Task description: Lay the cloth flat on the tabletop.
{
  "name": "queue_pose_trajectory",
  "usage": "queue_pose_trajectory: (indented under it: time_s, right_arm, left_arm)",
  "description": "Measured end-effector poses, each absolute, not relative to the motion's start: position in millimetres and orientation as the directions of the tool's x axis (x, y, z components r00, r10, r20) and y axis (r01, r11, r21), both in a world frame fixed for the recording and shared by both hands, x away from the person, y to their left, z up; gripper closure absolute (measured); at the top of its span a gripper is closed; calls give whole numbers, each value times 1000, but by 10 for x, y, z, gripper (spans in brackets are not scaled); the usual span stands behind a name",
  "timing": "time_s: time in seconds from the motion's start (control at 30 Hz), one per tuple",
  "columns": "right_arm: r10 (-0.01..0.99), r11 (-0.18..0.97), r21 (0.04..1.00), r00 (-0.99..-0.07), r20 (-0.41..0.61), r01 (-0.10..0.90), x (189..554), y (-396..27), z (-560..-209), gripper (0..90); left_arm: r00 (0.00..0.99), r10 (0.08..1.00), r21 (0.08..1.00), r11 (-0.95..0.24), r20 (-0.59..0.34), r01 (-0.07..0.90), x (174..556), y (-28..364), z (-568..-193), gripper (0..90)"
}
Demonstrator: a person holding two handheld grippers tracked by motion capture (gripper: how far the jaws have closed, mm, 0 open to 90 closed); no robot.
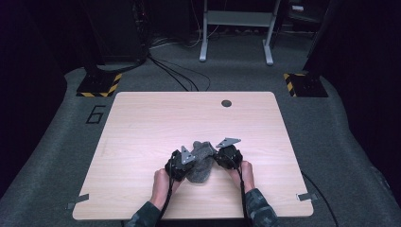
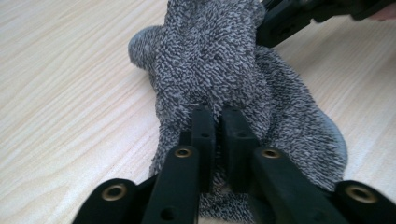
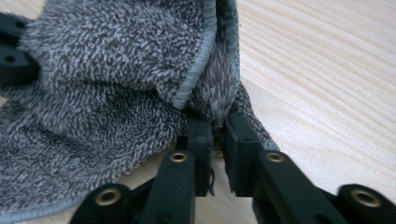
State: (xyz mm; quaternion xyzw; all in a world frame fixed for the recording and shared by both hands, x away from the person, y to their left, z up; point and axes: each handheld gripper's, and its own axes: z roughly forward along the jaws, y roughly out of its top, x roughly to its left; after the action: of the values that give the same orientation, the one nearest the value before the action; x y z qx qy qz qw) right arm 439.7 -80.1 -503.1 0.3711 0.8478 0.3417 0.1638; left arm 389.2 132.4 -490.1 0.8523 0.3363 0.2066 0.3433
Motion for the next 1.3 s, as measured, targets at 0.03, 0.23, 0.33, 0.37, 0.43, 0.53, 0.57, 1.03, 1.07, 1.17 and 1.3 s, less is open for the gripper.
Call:
queue_pose_trajectory:
  time_s: [0.03, 0.23, 0.33, 0.37, 0.43, 0.53, 0.57, 1.03, 1.07, 1.17, 1.3]
  right_arm:
    - [741, 490, 703, -671, -24, 515, 4395, -811, -5022, 844]
    - [773, 447, 725, -634, -18, 524, 4333, -907, -4934, 854]
    - [773, 445, 733, -634, -24, 514, 4298, -966, -4880, 855]
    - [775, 444, 735, -631, -28, 512, 4283, -979, -4862, 855]
    - [783, 437, 737, -621, -31, 515, 4248, -1008, -4828, 855]
    - [780, 433, 738, -625, -19, 517, 4236, -1053, -4816, 855]
    - [790, 417, 741, -613, -9, 527, 4240, -1050, -4831, 855]
    - [784, 434, 716, -621, -1, 546, 4232, -972, -4887, 829]
    - [785, 431, 719, -619, 0, 546, 4230, -966, -4890, 829]
    - [791, 428, 718, -612, -4, 549, 4232, -956, -4897, 830]
    - [791, 437, 710, -612, -11, 552, 4239, -963, -4903, 837]
  left_arm:
    - [684, 720, 731, -528, 117, 431, 3894, 1335, -4907, 867]
    - [666, 736, 744, -511, 120, 431, 3915, 1468, -4843, 878]
    - [646, 754, 747, -497, 120, 441, 3962, 1578, -4815, 879]
    - [638, 761, 751, -488, 116, 446, 3980, 1615, -4808, 879]
    - [626, 771, 749, -484, 120, 452, 4019, 1690, -4794, 878]
    - [620, 777, 738, -481, 109, 473, 4090, 1768, -4804, 876]
    - [619, 779, 737, -478, 103, 478, 4107, 1774, -4816, 873]
    - [656, 750, 752, -481, 87, 450, 3620, 1421, -4757, 325]
    - [670, 736, 742, -504, 100, 442, 3571, 1372, -4780, 320]
    - [713, 691, 703, -567, 121, 429, 3483, 1222, -4895, 328]
    - [704, 695, 671, -594, 149, 444, 3539, 1192, -5039, 571]
